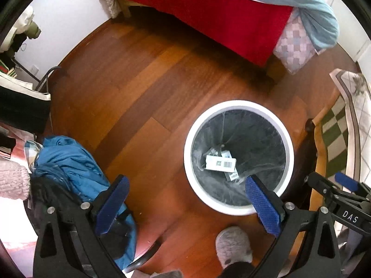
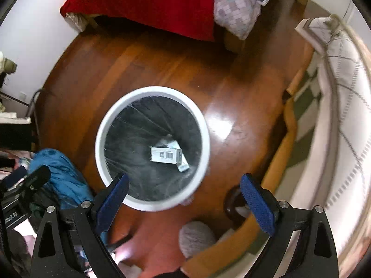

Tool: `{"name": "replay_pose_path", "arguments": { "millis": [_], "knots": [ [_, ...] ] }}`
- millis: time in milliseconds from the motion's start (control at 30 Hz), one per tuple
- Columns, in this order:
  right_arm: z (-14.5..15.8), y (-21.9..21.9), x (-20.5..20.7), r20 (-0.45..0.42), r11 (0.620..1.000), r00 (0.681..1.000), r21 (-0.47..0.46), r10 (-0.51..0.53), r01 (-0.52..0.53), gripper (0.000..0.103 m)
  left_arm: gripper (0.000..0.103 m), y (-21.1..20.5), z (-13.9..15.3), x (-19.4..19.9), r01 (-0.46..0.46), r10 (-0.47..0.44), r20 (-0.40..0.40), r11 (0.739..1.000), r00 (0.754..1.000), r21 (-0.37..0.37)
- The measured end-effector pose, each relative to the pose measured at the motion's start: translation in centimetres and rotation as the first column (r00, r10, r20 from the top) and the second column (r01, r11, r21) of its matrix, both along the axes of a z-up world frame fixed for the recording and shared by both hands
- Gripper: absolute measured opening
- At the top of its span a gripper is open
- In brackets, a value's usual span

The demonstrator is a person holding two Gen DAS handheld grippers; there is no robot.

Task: Collect trash
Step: 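Carry both boxes over the white bin and open both tools to drop them, then move both tools back over the table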

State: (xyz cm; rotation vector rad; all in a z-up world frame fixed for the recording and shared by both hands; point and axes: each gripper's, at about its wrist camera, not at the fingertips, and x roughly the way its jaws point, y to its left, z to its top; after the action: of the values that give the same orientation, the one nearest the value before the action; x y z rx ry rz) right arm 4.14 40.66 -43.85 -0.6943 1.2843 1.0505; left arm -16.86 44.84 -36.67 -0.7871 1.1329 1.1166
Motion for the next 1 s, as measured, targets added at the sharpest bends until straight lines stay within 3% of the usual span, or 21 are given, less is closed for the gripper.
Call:
{"name": "replay_pose_path", "arguments": {
  "millis": [267,500,767,1000],
  "knots": [
    [4.9,-2.9,-1.7,0.06,0.999,0.998,0.034,0.006,-0.008,0.098,0.102,-1.8,3.3,-1.0,0.015,-0.015,0.013,0.998,1.0,0.053],
    [10.8,-5.9,-3.9,0.084,0.994,0.996,0.102,0.016,-0.025,0.098,0.102,-4.8,8.3,-2.5,0.028,-0.033,0.036,0.991,0.999,0.131],
    [17.9,-11.4,-5.7,0.077,0.98,0.997,0.198,0.001,-0.016,0.098,0.102,-9.5,14.0,-4.1,0.05,-0.069,0.089,0.978,0.994,0.2],
    [24.4,-17.7,-6.0,0.018,0.946,0.998,0.321,-0.061,0.052,0.098,0.102,-14.2,19.4,-4.7,0.06,-0.099,0.118,0.953,0.988,0.297]
  ]
}}
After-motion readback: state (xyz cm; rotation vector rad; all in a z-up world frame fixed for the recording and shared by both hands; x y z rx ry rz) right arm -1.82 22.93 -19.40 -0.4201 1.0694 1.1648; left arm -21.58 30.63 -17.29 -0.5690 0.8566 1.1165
